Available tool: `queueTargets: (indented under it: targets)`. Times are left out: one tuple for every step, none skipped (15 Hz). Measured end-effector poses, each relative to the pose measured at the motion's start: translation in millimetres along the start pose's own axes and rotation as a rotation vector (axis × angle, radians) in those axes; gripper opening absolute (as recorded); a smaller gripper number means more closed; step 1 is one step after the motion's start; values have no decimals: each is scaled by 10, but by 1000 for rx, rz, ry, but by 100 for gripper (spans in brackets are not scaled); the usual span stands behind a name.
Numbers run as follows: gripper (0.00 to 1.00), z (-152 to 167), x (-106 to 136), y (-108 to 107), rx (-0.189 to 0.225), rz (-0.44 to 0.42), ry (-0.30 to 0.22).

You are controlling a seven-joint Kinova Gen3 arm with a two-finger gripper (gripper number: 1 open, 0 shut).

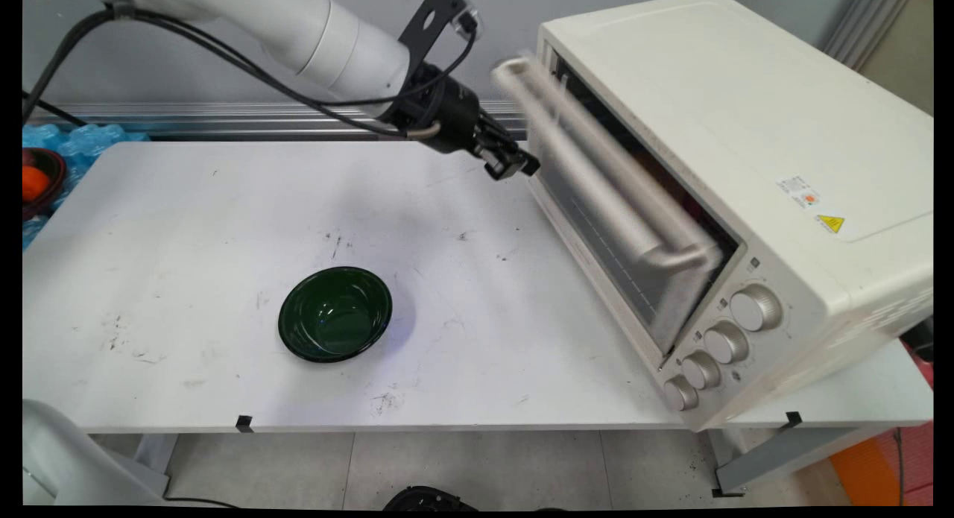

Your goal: Close the oven

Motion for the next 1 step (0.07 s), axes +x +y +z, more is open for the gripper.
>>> queueTargets:
  targets:
    - [0, -2, 40, -2, 0, 0, 7]
